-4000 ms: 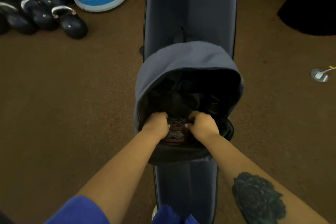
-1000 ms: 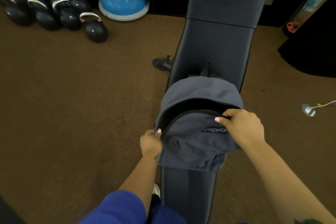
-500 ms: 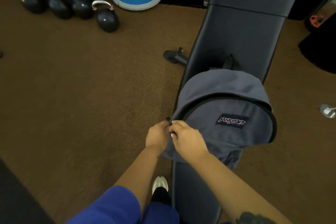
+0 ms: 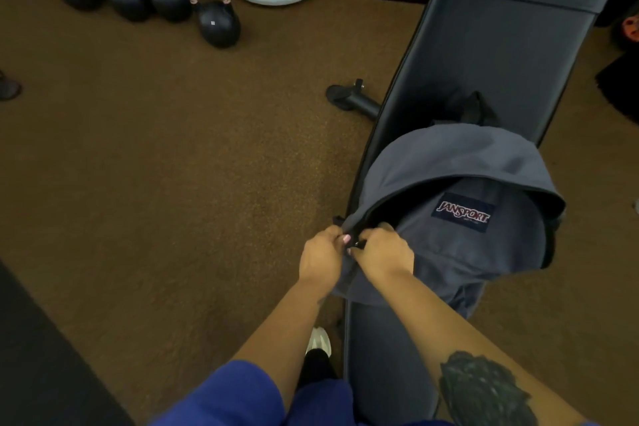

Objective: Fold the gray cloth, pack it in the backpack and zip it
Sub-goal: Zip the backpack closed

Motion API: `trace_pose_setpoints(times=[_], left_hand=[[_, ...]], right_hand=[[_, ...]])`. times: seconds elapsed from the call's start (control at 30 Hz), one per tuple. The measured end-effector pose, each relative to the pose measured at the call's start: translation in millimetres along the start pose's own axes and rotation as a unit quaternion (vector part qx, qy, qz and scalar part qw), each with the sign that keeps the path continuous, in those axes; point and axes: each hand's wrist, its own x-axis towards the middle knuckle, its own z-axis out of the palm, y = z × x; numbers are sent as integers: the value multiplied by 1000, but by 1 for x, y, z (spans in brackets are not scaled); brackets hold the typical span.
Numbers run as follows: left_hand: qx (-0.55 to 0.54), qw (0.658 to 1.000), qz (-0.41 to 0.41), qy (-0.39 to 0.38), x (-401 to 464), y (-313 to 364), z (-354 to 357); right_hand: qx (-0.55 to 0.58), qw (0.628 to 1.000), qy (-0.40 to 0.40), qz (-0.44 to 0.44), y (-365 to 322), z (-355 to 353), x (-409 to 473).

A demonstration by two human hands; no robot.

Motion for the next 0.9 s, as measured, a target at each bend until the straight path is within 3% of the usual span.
trace_pose_setpoints(times=[0.33,0.47,0.57,0.7,0.77,0.9], left_hand=[[24,995,15,97,-14,-5,10],[-86,985,-99,109,-14,1,18],[-169,964,-192,75,-7,-2,23],[-333,892,-305,-10,-1,4,19],[-378,864,-331,-37,-3,7,15],[-416,841,-340,-67,-6,7,8]], right_hand=[[23,999,-37,4,1,2,7],[63,996,-67,23,7,4,12],[86,991,-92,41,9,4,16],[82,988,-118,50,13,7,24],[72,989,-119,47,13,9,26],[58,988,-131,51,11,10,29]])
